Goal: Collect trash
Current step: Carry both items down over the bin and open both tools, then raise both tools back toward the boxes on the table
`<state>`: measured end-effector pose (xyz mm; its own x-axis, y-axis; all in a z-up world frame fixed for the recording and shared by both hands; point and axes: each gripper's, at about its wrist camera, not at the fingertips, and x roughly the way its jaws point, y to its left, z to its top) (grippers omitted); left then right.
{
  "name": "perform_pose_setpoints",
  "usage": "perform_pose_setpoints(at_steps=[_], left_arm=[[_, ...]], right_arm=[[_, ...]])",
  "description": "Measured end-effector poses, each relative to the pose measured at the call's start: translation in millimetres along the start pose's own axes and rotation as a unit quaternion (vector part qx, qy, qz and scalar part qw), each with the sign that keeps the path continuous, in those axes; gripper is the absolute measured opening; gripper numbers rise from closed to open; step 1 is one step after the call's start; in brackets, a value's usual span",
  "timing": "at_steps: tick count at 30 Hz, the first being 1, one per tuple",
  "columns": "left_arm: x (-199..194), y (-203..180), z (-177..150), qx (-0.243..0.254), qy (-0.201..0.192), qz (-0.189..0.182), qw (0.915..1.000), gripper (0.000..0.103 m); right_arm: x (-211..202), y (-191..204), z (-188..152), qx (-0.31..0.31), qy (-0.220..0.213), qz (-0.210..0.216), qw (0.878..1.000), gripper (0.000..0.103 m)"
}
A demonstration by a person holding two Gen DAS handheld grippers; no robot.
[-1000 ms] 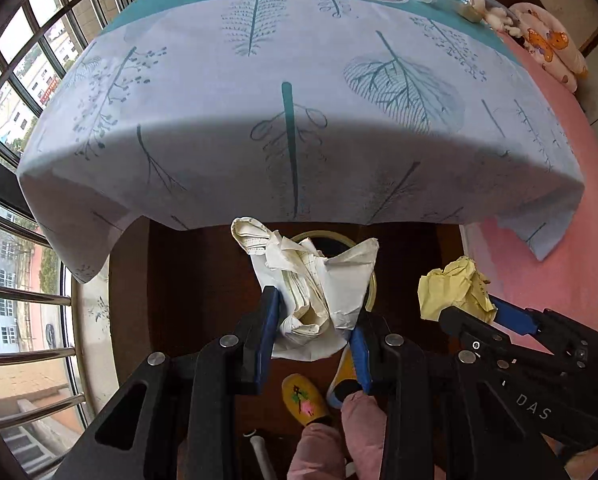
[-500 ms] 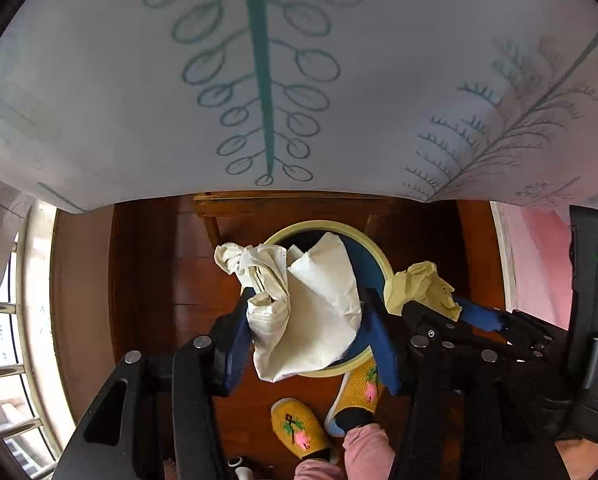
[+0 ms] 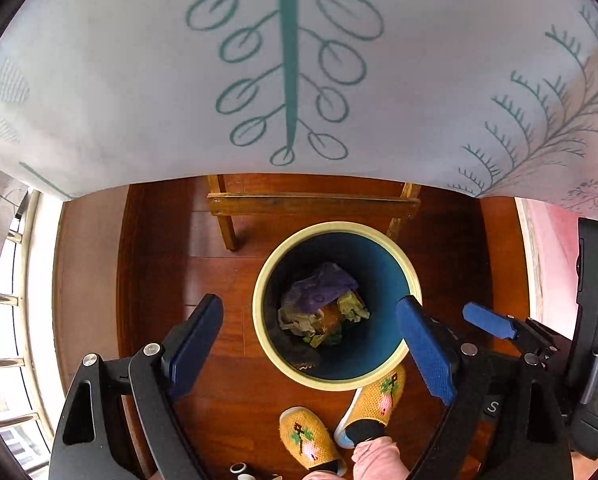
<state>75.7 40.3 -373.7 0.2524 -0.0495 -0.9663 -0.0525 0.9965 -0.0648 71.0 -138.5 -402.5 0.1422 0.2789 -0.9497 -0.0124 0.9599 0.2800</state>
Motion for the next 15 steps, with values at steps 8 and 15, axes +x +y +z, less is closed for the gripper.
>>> perform_pose_setpoints(at_steps=[8, 15], left_arm=[[-20.5, 1.3, 0.8, -0.003, -0.005, 0.008, 1.0, 0.09], [-48.2, -2.8, 5.8, 0.001, -0.004, 0.011, 0.9999, 0.09]], right_arm=[[-15.6, -1.2, 4.3, 0.006, -0.014, -0.007, 1.0, 0.07], [-41.3, -0.5, 3.4, 0.01, -0.014, -0.014, 1.0, 0.07]])
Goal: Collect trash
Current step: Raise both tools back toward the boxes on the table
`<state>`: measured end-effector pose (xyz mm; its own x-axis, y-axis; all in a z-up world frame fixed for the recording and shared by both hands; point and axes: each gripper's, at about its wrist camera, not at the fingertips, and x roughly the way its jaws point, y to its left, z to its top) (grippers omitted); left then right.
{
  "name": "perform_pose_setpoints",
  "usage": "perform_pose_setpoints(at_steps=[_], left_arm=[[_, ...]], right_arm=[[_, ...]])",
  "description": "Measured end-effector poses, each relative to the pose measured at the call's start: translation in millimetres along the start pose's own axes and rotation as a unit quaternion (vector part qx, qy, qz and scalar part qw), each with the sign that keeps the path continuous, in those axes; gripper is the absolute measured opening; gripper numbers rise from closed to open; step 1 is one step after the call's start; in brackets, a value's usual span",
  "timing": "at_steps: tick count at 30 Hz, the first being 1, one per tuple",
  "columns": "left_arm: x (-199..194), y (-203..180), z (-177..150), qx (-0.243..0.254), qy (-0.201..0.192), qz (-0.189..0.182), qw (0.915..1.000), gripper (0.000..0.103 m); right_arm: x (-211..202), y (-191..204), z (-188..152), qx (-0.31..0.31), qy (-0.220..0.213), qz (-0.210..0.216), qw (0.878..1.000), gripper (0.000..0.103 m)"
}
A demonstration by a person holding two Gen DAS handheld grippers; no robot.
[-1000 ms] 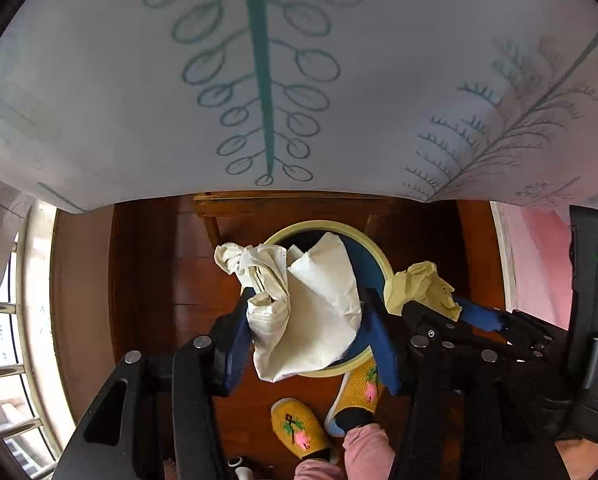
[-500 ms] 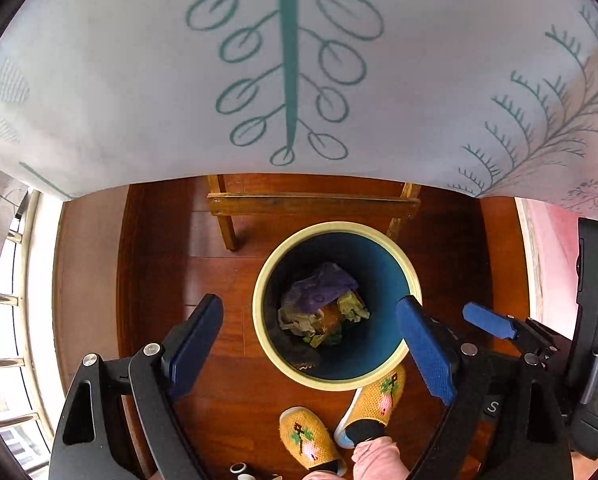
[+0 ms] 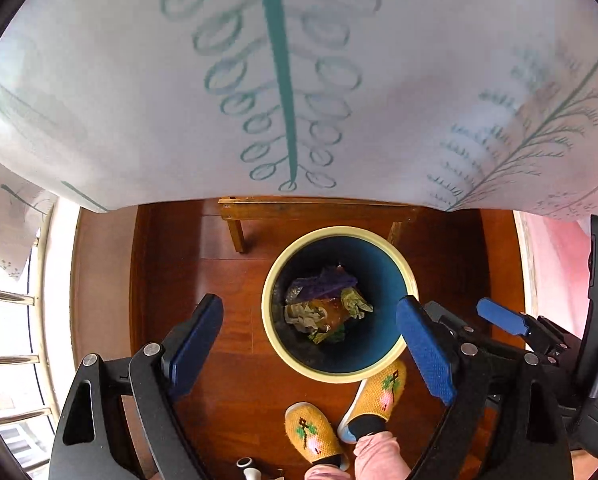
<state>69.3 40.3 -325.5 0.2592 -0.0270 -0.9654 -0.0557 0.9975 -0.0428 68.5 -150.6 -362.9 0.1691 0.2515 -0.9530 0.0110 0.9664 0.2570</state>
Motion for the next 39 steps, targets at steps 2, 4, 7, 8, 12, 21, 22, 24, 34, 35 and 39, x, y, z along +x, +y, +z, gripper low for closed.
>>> perform_pose_setpoints(at_steps=[2, 4, 7, 8, 12, 21, 22, 24, 34, 35, 39], left_arm=[[-14.2, 0.0, 2.6, 0.002, -0.004, 0.0, 1.0, 0.09], [-34.0, -1.9, 6.4, 0.005, -0.01, 0.0, 0.9999, 0.09], [-67.5, -5.8, 13.2, 0.01, -0.02, -0.002, 0.9998, 0.09], [-80.2, -6.6, 15.9, 0.011, -0.026, -0.003, 0.9996, 0.09], [-137.4, -9.3, 27.2, 0.018, -0.056, -0.006, 0.9983, 0.09], [-260.1, -6.5, 56.1, 0.024, -0.121, 0.004, 0.9924, 0.09], [-273.3, -4.4, 58.9, 0.023, -0.129, 0.005, 0.9913, 0.09], [-297.1, -1.7, 65.8, 0.021, -0.145, 0.011, 0.9892, 0.09], [-367.5, 1.1, 92.9, 0.013, -0.176, 0.015, 0.9842, 0.09], [-371.7, -1.8, 95.3, 0.016, -0.179, 0.014, 0.9837, 0.09], [-389.5, -16.2, 108.7, 0.03, -0.194, 0.019, 0.9803, 0.09]], right_arm=[[-13.6, 1.1, 1.2, 0.003, 0.001, -0.002, 1.0, 0.07], [-31.7, 3.3, 2.4, 0.006, -0.003, -0.002, 1.0, 0.07], [-65.4, 8.1, 4.4, 0.007, -0.01, 0.0, 1.0, 0.07], [-77.6, 10.2, 5.3, 0.007, -0.013, 0.001, 1.0, 0.07], [-128.6, 21.0, 8.4, 0.0, -0.026, 0.004, 1.0, 0.07], [-245.5, 47.5, 17.6, -0.027, -0.064, 0.018, 0.997, 0.07], [-258.6, 50.6, 19.0, -0.033, -0.073, 0.021, 0.997, 0.07], [-284.8, 55.9, 20.8, -0.046, -0.092, 0.025, 0.994, 0.07], [-383.6, 57.2, 58.6, -0.064, -0.163, 0.055, 0.983, 0.07], [-389.6, 56.3, 63.8, -0.064, -0.165, 0.058, 0.983, 0.07], [-405.6, 53.0, 85.5, -0.066, -0.181, 0.066, 0.979, 0.07]])
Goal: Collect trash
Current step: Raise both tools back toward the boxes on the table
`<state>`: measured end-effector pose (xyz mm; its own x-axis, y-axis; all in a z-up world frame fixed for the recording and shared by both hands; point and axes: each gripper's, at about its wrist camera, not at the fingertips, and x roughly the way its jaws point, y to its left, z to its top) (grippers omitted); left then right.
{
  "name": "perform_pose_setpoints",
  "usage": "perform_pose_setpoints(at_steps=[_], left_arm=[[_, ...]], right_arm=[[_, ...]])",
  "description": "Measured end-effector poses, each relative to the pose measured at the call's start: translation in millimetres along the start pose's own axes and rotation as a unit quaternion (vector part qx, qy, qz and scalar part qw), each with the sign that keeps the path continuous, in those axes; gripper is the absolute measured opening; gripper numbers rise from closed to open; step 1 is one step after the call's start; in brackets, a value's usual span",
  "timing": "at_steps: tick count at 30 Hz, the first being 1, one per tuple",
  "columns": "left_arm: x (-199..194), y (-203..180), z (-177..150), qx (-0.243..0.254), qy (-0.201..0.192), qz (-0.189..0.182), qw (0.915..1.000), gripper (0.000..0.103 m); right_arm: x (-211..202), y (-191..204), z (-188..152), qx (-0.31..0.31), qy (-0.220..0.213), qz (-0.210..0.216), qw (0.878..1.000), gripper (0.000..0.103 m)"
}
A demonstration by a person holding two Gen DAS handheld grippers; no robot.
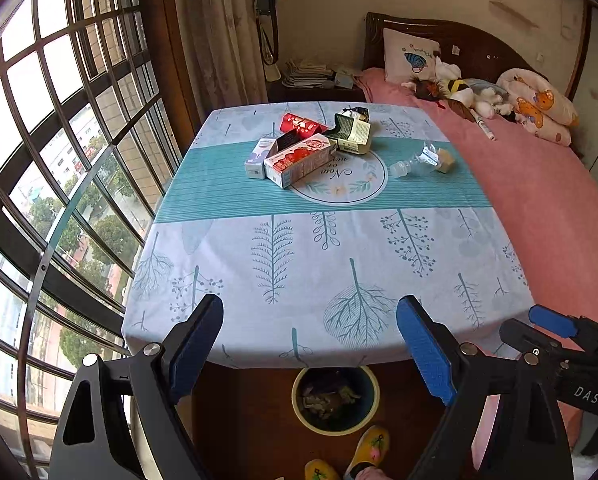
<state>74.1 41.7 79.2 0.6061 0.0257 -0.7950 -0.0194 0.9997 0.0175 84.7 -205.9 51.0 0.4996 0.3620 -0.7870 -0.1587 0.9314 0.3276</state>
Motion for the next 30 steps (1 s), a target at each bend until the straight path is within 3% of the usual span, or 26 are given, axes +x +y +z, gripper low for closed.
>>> perform_pose_setpoints(at_steps=[7, 15, 23, 30], left_arm=[[-15.1, -17.9, 32.3, 0.012, -0.025, 0.035, 0.999, 0.09], [0.6, -13.9, 59.0, 0.002, 0.008, 0.065, 0.9979, 0.09], [41.1, 16.2, 99.0, -0.02, 0.012, 0.071, 0.9972, 0.09], [113.8, 64.5, 161.4, -0.009, 0.043, 0.033, 0.9985, 0.088]], right_arm=[[10.9, -4.3, 38.0, -0.015, -0.013, 0.021, 1.0, 0.071], [31.1, 3.6, 71.3, -0.037, -0.011, 0.043, 0.998, 0.071], [70.4, 21.1, 97.5, -0.05, 0.004, 0.033, 0.998, 0.071], [127.1, 45.4, 148.4, -0.026, 0.01, 0.0, 1.0, 0.071]])
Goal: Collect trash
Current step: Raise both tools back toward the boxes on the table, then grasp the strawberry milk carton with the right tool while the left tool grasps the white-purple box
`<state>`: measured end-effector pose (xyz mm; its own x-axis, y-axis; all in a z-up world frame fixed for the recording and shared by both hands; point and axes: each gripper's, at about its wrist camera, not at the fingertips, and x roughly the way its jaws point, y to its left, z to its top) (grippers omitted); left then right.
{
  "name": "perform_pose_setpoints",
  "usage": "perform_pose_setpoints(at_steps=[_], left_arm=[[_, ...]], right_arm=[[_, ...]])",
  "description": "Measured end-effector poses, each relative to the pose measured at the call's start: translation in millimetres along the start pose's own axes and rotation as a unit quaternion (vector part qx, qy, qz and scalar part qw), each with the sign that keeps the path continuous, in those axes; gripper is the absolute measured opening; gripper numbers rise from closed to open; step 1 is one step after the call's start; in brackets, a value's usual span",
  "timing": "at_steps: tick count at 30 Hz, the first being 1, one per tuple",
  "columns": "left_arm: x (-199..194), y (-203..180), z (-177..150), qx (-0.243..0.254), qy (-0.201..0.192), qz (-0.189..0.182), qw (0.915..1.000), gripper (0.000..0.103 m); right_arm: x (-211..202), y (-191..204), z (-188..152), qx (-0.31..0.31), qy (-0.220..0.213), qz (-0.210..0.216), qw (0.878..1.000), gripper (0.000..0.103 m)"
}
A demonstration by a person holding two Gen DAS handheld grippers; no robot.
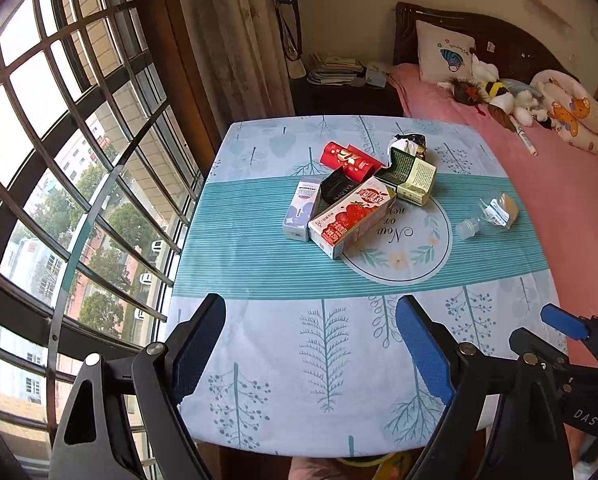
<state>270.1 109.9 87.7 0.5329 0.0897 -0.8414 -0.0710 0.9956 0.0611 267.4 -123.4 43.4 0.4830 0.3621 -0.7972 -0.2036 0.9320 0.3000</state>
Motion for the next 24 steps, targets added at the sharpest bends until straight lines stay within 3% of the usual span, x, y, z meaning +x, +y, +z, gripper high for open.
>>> perform_pose_setpoints(at_steps=[5, 12, 19, 24], left_arm=[[63.5, 33.9, 59.4, 0.034, 0.022, -0.014, 0.9991, 0.079], [154.0, 68.5, 118.5, 0.055, 0.053, -0.035, 0.9965, 0.076], [202.3, 86.9, 131.8, 0.042, 0.069, -0.054, 0.9952, 0.076], [220.4, 98.3, 133.0, 0.042, 0.079, -0.063, 0.994, 0.076]], right_arm=[[54.6, 21.7, 52.1, 0.039, 0.013, -0.021, 0.999, 0.071], [150.9, 42.1, 120.7, 0.107, 0.043, -0.043, 0.992, 0.071], [240.9, 45.2, 149.0, 0.191, 0.087, -0.074, 0.975, 0.071], [278.1, 60.1, 156.5, 0.181, 0.102, -0.121, 0.971, 0.071]])
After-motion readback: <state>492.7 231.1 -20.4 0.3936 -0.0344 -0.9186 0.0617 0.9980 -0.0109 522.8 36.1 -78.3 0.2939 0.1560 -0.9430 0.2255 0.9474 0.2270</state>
